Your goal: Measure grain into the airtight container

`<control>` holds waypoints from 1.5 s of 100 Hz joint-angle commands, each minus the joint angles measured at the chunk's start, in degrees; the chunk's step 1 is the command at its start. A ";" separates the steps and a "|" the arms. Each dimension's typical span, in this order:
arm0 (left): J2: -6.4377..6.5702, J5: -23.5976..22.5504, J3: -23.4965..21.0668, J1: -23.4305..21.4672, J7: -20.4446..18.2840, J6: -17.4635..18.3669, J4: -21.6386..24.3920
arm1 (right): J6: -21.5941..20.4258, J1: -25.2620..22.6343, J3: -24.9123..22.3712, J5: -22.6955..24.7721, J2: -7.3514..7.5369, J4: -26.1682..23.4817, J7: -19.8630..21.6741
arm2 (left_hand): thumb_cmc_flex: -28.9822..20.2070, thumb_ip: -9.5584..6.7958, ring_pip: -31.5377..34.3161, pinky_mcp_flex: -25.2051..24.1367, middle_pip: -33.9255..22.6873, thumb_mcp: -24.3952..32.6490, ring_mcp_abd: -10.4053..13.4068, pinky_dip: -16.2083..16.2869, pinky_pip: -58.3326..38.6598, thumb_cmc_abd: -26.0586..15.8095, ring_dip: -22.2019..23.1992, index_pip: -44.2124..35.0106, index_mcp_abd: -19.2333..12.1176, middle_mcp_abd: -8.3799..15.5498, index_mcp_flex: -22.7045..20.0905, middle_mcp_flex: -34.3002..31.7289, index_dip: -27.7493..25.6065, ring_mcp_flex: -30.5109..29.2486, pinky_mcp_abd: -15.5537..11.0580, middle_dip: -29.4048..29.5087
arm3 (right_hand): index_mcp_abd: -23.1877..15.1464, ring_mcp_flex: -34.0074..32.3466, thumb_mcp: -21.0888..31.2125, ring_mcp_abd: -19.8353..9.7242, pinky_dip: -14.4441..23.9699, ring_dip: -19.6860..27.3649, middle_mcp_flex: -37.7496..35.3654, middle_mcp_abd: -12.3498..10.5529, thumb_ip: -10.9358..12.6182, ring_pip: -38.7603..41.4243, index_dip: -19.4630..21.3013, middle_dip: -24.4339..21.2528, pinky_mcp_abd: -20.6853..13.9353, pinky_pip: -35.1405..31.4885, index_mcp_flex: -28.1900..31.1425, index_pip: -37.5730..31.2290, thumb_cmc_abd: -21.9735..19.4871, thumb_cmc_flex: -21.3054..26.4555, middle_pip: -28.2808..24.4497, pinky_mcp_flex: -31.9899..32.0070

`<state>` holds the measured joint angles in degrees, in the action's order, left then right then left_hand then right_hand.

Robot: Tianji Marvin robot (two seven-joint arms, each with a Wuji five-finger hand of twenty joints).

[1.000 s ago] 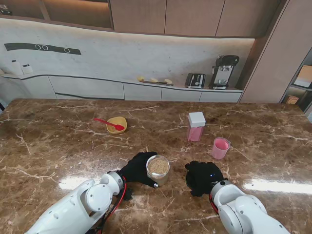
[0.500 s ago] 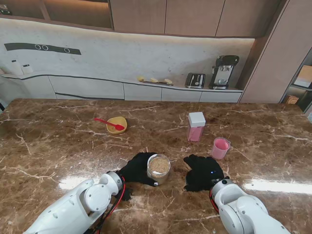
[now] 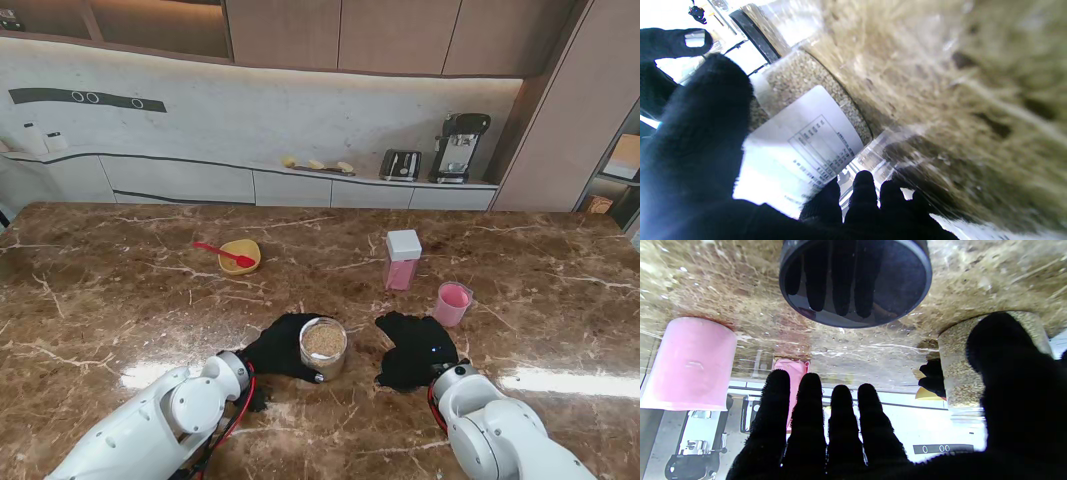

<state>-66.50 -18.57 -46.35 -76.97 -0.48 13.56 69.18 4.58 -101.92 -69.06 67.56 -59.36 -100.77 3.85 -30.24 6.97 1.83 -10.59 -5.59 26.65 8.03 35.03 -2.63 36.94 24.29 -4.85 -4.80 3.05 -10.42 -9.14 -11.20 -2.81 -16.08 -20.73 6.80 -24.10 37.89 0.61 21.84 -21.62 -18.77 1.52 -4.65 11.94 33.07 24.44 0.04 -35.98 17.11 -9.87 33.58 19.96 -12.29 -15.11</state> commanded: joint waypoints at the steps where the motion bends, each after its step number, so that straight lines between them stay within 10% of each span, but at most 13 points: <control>1: 0.65 -0.07 0.22 -1.45 -0.84 -0.33 -1.74 | -0.15 -0.22 -0.13 -0.33 -0.18 0.23 0.44 | 4.03 1.21 3.53 4.97 1.44 -0.04 -10.78 3.92 -8.47 1.79 1.58 1.66 -2.29 0.50 2.06 1.05 0.50 -2.01 26.16 0.03 | 1.27 1.99 0.02 -0.26 1.99 1.42 1.31 0.64 2.44 -0.80 -0.01 -1.32 0.16 1.14 -2.28 1.26 -0.78 -1.95 1.09 1.02; 78: 2.97 -6.51 -13.04 -8.37 -1.71 -0.80 7.67 | -1.34 -1.94 -2.92 -0.63 -0.50 -3.33 0.10 | 3.19 1.35 3.85 5.17 -0.07 0.23 -11.02 3.79 -8.34 0.32 1.56 2.44 -3.49 0.17 2.10 0.46 -1.49 -3.34 26.44 0.30 | 1.14 1.57 0.78 -0.18 2.30 1.33 0.94 0.63 2.46 -0.56 -0.01 -1.30 0.15 1.56 -2.19 1.37 -1.98 -2.09 1.22 1.02; 105: 4.24 -9.54 -18.51 -7.41 -5.78 -0.84 11.05 | -2.10 -1.78 -3.48 -1.27 -0.90 -4.10 -3.01 | 1.69 0.82 4.47 7.94 -3.25 0.35 -10.26 4.88 -12.70 -0.41 1.59 -6.89 -3.43 0.90 -7.19 -1.47 -5.55 -6.34 25.91 -0.60 | -0.68 -2.01 2.45 -0.67 1.64 2.32 -3.54 -0.27 2.59 -1.19 -0.08 -1.92 -0.23 1.63 1.34 0.19 -3.33 -2.65 1.18 -0.90; 129: 5.77 -12.50 -21.84 -3.05 -12.15 0.18 12.24 | -1.77 1.16 -1.55 -3.55 -1.27 -1.79 -5.62 | -1.63 -0.93 5.11 8.85 -7.13 -2.70 -9.07 -4.22 -20.47 -4.20 0.67 -13.50 -0.55 1.48 -13.68 -6.04 -5.32 -11.06 19.70 1.76 | -1.16 -2.93 3.43 -0.67 1.12 2.79 -5.02 -0.39 2.54 -1.62 -0.53 -2.42 -0.26 1.38 2.06 0.21 -3.79 -3.53 1.69 -1.16; 150: 6.87 -15.32 -23.22 1.59 -17.33 -1.23 12.03 | -2.15 3.90 0.18 -5.67 -1.58 0.28 -7.36 | -2.27 -1.71 5.84 9.10 -7.99 -1.32 -8.95 -5.12 -27.05 -7.54 0.74 -14.58 0.36 1.84 -14.98 -8.40 -5.41 -13.72 18.45 2.29 | -1.35 -3.13 3.68 -0.63 0.70 2.96 -5.42 -0.45 2.48 -1.81 -0.70 -2.57 -0.23 1.30 2.60 0.08 -3.70 -3.52 1.92 -1.13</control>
<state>-60.38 -33.62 -68.79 -77.32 -17.25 13.28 80.72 2.43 -98.32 -69.01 62.45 -60.54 -100.86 -3.99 -31.29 6.52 6.60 -1.14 -12.99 25.77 -2.60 30.50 -27.23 31.99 25.26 -18.54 -4.91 3.18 -23.94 -16.34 -16.91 -15.25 4.84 -19.15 6.08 -25.99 40.32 0.66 22.53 -20.17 -23.87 1.56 -4.64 11.13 33.06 23.13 0.05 -35.85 18.92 -10.02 30.31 19.23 -11.53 -16.17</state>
